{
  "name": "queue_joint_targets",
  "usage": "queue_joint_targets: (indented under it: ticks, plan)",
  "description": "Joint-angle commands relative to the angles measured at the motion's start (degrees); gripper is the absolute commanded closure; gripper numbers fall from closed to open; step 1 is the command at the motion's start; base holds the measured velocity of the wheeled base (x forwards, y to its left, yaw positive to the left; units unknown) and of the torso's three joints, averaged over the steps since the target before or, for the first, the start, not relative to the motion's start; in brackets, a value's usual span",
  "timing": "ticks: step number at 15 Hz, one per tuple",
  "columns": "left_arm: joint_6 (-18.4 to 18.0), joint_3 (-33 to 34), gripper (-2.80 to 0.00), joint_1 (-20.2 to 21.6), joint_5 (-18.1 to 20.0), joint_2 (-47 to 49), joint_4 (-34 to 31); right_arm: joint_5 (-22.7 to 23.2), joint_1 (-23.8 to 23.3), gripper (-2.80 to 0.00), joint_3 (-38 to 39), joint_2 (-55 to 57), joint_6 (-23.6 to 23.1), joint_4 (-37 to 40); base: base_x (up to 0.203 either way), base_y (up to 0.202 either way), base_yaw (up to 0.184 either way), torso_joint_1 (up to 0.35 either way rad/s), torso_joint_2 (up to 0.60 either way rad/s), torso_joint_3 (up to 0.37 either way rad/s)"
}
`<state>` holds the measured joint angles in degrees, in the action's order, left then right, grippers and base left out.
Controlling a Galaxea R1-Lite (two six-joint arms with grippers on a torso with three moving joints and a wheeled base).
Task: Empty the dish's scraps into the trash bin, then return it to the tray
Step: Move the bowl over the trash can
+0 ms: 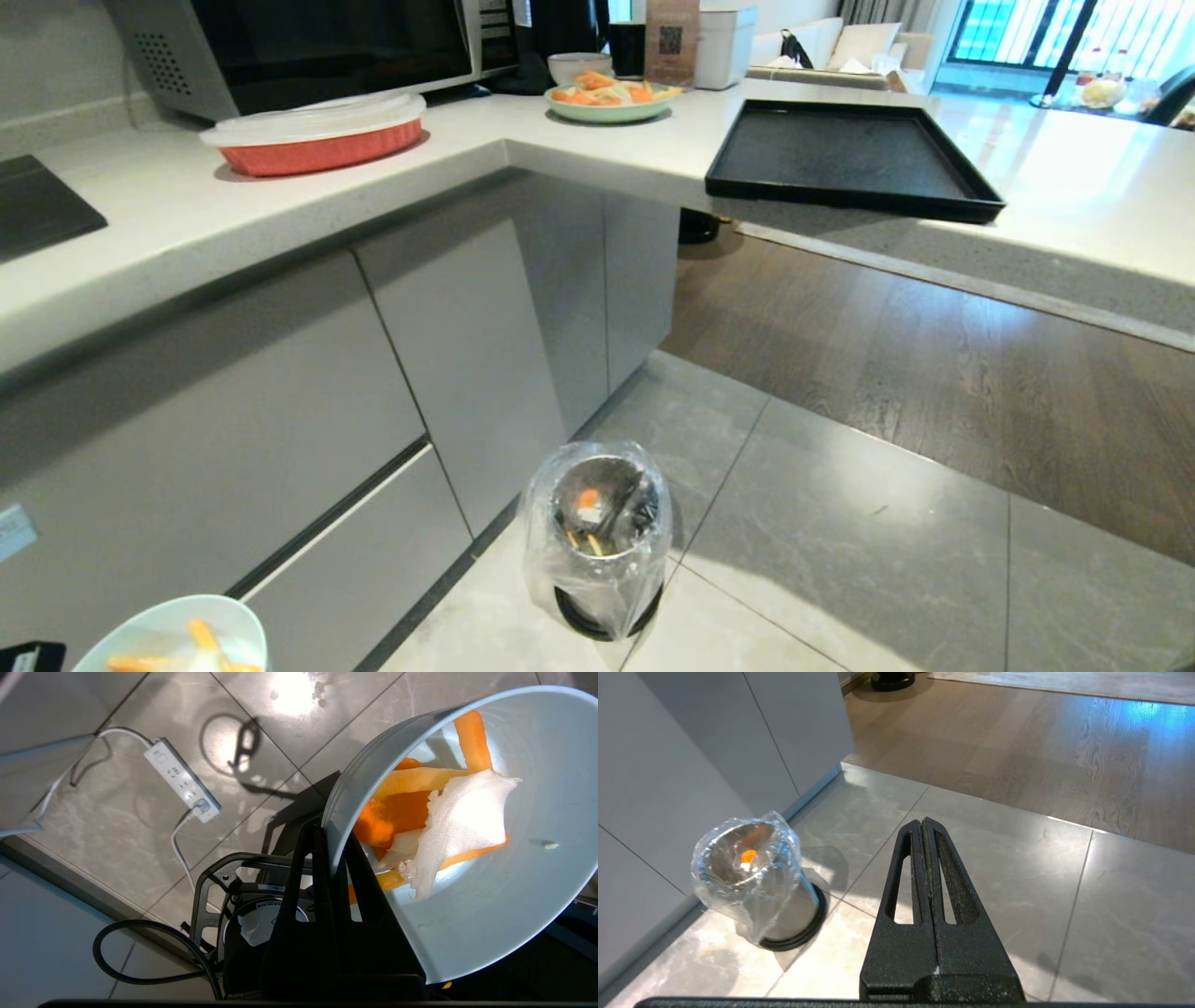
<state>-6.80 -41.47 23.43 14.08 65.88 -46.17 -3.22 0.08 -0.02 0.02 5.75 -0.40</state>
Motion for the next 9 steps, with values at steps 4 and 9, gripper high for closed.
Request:
queue_joint_targets:
  ticks: [4, 9]
  plan:
    - [0.0, -0.1, 0.0, 0.0, 0.1, 0.2, -0.2, 0.1, 0.0, 0.0, 0.0, 0.0, 0.0, 0.0, 0.0, -0.197, 0.002, 0.003, 0.0, 0.001]
    - [0.2, -0.1, 0.0, 0.1, 0.1, 0.1, -0.2, 0.0, 0.0, 0.0, 0.0, 0.0, 0.0, 0.0, 0.0, -0.055, 0.0, 0.002, 0.0, 0.0]
